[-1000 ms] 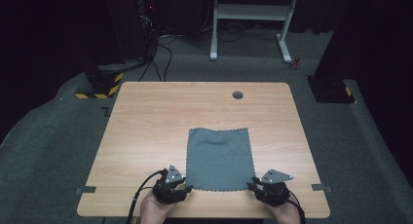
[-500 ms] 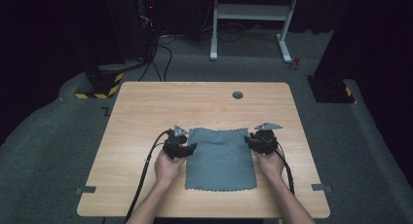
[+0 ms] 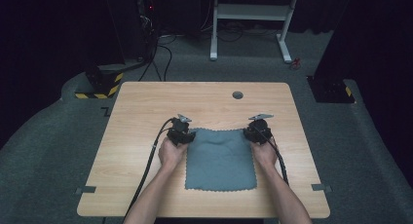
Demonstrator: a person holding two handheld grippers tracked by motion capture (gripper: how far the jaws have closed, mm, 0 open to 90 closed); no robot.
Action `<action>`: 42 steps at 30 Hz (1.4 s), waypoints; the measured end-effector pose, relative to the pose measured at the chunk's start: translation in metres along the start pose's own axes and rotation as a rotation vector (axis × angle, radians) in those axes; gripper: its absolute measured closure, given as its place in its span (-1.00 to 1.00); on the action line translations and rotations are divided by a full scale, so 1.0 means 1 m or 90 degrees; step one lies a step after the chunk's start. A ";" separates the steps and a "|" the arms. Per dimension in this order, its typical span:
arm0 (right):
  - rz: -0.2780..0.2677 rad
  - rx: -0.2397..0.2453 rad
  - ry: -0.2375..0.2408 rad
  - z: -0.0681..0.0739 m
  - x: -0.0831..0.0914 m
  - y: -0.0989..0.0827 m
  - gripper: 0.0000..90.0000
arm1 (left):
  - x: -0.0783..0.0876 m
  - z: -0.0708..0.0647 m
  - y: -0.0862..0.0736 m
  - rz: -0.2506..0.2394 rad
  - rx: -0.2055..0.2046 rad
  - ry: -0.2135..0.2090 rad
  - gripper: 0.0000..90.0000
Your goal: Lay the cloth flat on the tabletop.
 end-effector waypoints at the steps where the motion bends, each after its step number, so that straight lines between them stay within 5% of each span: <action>1: -0.001 0.005 -0.001 0.000 0.000 0.000 0.86 | 0.000 -0.002 0.000 -0.001 -0.004 -0.008 0.55; 5: 0.007 0.029 0.006 0.002 0.001 0.000 1.00 | -0.001 -0.005 0.001 0.011 -0.007 -0.031 0.95; 7: -0.001 0.027 0.002 0.002 0.003 0.000 1.00 | -0.001 -0.005 0.002 0.012 -0.027 -0.020 0.99; 14: -0.047 0.049 -0.029 0.001 0.016 0.010 1.00 | 0.011 -0.005 0.014 -0.055 -0.034 -0.005 0.99; 20: -0.015 0.032 -0.035 -0.001 0.002 0.002 0.99 | -0.005 -0.002 0.005 -0.025 -0.025 0.009 0.98; 22: -0.005 0.026 -0.038 -0.001 -0.001 0.000 0.86 | -0.006 0.001 0.005 -0.030 -0.005 0.020 0.81; 23: -0.007 0.011 -0.042 -0.003 0.000 0.000 0.67 | -0.005 0.002 0.005 -0.028 0.000 0.020 0.52; 25: -0.013 0.007 -0.049 -0.003 0.003 0.001 0.62 | 0.000 0.003 0.005 -0.038 0.002 0.026 0.43; 29: -0.062 0.059 -0.034 0.015 0.024 0.007 0.59 | 0.020 -0.009 -0.002 -0.050 -0.023 -0.017 0.14; 33: -0.073 0.112 0.042 0.054 0.036 -0.001 0.56 | 0.030 -0.018 -0.025 -0.019 -0.054 -0.038 0.03; 36: -0.054 0.125 0.083 0.071 0.034 -0.014 0.51 | 0.036 -0.021 -0.044 -0.003 -0.059 -0.042 0.01; 42: -0.045 0.121 0.091 0.083 0.041 -0.036 0.43 | 0.062 -0.029 -0.066 -0.008 -0.058 -0.073 -0.06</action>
Point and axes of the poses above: each handheld gripper's, and its own axes: x roughly backward along the jaws, y roughly out of its top, z roughly to its left, the point moved 6 cm from there along -x, roughly forward along the jaws, and after that the axes turned 9 degrees about x, right-handed, at the moved point
